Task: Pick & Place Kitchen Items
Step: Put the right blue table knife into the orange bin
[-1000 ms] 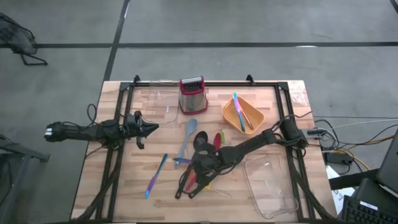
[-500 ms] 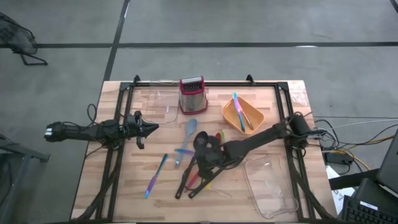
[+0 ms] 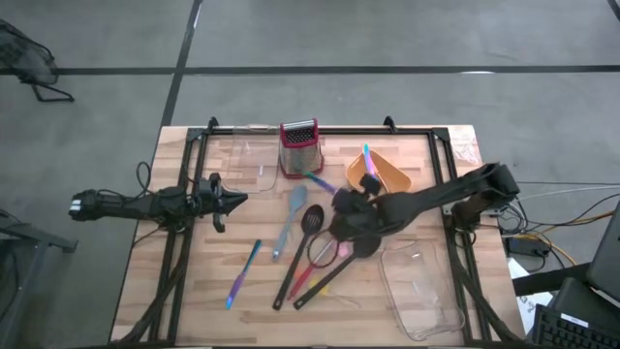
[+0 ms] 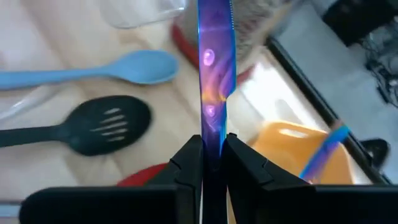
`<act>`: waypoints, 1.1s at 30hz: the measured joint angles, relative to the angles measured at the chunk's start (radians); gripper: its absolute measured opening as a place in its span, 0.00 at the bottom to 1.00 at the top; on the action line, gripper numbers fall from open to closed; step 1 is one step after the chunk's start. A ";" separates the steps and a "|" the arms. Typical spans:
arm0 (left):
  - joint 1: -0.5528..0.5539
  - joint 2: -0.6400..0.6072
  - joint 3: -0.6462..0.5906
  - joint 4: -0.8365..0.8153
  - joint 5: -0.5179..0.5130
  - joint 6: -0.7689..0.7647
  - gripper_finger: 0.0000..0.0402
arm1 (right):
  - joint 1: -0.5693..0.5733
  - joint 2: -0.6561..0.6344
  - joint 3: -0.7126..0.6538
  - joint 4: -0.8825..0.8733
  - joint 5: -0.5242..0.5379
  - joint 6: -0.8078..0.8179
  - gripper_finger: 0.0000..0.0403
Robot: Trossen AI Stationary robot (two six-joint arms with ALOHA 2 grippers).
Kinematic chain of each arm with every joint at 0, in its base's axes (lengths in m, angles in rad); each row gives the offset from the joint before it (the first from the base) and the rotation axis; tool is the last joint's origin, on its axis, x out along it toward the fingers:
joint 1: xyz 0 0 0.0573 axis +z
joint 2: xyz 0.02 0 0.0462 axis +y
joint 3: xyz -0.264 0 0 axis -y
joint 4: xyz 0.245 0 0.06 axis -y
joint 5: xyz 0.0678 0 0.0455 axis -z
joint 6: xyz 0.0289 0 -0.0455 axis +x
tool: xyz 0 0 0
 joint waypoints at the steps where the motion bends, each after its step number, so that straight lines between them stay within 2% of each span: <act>1: 0.000 0.000 0.000 0.000 0.000 0.000 0.05 | -0.012 -0.020 -0.024 -0.004 0.005 0.010 0.13; 5: 0.000 0.001 0.000 -0.001 0.000 0.000 0.06 | -0.076 -0.106 -0.140 0.004 0.014 0.039 0.13; 8: 0.000 0.003 0.000 -0.001 0.000 0.000 0.06 | -0.130 -0.169 -0.241 0.032 0.063 0.058 0.12; 11: 0.000 0.003 0.000 -0.004 0.000 0.000 0.05 | -0.199 -0.229 -0.348 0.123 0.070 0.051 0.11; 19: 0.000 0.003 0.000 -0.006 0.000 0.000 0.06 | -0.392 -0.316 -0.553 0.334 -0.063 -0.002 0.14; 25: 0.000 0.003 0.000 -0.006 0.000 0.000 0.05 | -0.435 -0.325 -0.604 0.435 -0.130 -0.074 0.11; 33: 0.000 0.002 0.000 -0.006 0.000 0.000 0.05 | -0.451 -0.323 -0.600 0.447 -0.135 -0.029 0.14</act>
